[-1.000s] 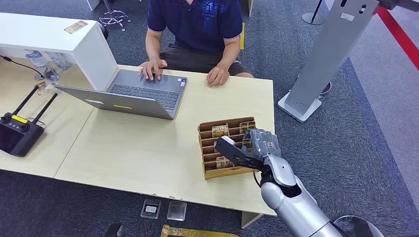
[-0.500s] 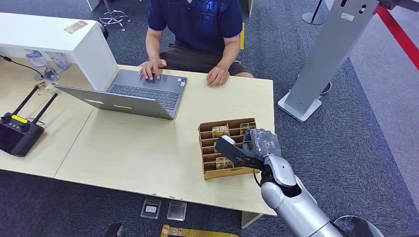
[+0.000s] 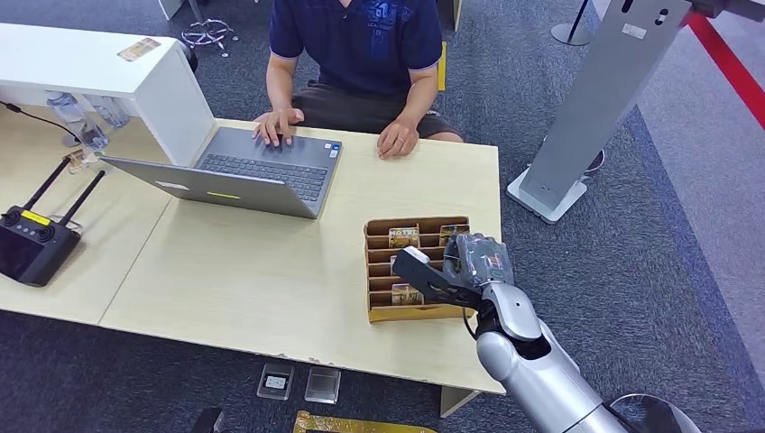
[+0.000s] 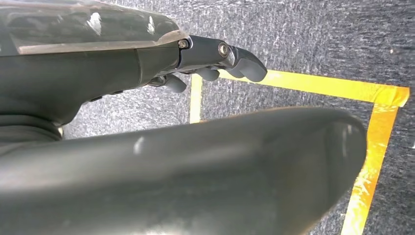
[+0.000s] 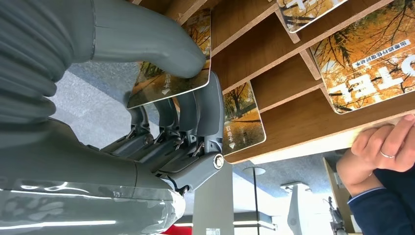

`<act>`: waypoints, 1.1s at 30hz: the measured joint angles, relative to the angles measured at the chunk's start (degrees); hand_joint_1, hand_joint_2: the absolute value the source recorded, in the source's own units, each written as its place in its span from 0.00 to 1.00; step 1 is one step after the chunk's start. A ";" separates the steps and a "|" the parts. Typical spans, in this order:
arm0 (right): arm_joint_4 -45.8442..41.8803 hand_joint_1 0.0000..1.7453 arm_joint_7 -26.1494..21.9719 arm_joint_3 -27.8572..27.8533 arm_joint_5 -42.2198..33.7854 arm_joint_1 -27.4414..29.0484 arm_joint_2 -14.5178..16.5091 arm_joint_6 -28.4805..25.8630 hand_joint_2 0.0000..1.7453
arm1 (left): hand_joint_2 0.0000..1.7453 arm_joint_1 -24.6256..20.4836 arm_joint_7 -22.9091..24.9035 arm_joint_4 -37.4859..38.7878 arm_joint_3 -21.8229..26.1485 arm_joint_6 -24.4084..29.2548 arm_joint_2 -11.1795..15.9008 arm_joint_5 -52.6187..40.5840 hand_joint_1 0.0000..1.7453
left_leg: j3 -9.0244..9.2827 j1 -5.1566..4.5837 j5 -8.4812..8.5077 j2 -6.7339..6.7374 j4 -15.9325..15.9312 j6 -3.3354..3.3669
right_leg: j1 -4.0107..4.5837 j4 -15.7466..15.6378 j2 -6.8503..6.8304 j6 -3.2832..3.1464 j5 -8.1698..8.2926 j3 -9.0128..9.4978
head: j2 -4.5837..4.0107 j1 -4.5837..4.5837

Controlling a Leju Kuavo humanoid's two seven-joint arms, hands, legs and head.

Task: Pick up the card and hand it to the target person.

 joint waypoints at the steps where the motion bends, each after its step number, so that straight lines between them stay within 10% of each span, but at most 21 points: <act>1: -0.49 0.76 -0.29 0.07 -0.15 -0.08 0.04 -0.03 1.00 | 0.00 0.02 -0.05 0.00 0.22 -0.04 -0.03 0.17 0.00 | -0.01 0.00 -0.01 0.00 0.02 0.00 | 0.00 0.01 0.00 0.00 -0.01 -0.01 | 0.00 0.00; 19: -16.40 0.76 -4.53 1.66 -4.38 -7.59 -0.62 0.61 1.00 | 0.00 -0.03 0.27 -0.06 -0.15 0.31 -0.37 -0.09 0.00 | -0.15 -0.02 -0.04 0.05 0.15 0.00 | -0.03 0.16 0.07 0.02 -0.03 -0.19 | 0.00 0.00; 33: 33.00 0.76 -15.97 6.78 -7.57 -23.94 13.69 -12.24 1.00 | 0.00 -0.85 0.06 0.16 -2.14 0.41 -0.49 -1.08 0.00 | 0.13 -0.04 0.04 0.36 -0.08 -0.05 | -0.04 0.04 0.36 -0.04 0.10 0.00 | 0.00 0.00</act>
